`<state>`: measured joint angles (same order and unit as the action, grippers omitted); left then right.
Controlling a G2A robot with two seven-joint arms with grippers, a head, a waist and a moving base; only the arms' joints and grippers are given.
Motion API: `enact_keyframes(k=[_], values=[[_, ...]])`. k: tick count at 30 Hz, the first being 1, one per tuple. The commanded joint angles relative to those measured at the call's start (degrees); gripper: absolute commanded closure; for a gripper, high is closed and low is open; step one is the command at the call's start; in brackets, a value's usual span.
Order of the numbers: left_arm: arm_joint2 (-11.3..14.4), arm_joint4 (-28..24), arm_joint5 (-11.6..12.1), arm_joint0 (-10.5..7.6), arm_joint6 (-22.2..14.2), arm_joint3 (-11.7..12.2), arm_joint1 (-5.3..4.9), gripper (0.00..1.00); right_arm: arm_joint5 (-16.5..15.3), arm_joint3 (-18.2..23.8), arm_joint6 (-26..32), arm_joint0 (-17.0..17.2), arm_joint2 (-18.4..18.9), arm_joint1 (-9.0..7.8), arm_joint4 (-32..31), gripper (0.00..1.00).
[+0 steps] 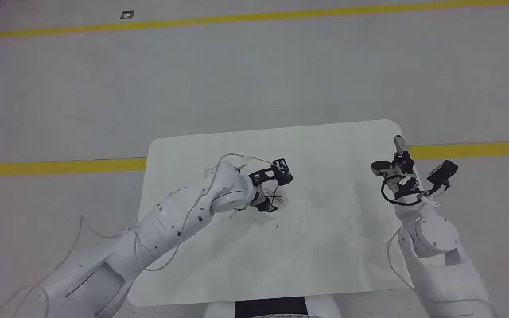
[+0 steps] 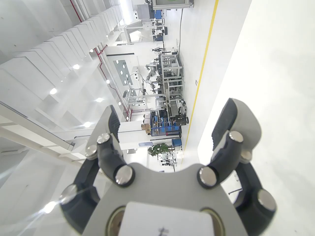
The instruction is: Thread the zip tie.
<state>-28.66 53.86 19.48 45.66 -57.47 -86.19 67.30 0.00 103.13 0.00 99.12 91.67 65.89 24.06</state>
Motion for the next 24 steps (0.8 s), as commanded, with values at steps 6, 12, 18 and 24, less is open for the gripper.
enact_keyframes(k=[6, 12, 18, 24], values=[[0.88, 0.01, 0.00, -0.73, -0.53, 0.89, 0.29, 0.61, 0.00, 0.00, 0.00, 0.00, 0.00, 0.00, 0.00, 0.00], [2.44, -1.36, 0.00, -2.04, 0.77, 3.20, 0.79, 0.68, 0.00, 0.00, 0.00, 0.00, 0.00, 0.00, 0.00, 0.00], [4.72, -2.67, 0.00, -3.69, 2.06, 6.02, 1.42, 0.69, 0.00, 0.00, 0.00, 0.00, 0.00, 0.00, 0.00, 0.00], [6.22, -3.33, 0.00, -4.86, 3.48, 8.06, 1.88, 0.75, 0.00, 0.00, 0.00, 0.00, 0.00, 0.00, 0.00, 0.00]])
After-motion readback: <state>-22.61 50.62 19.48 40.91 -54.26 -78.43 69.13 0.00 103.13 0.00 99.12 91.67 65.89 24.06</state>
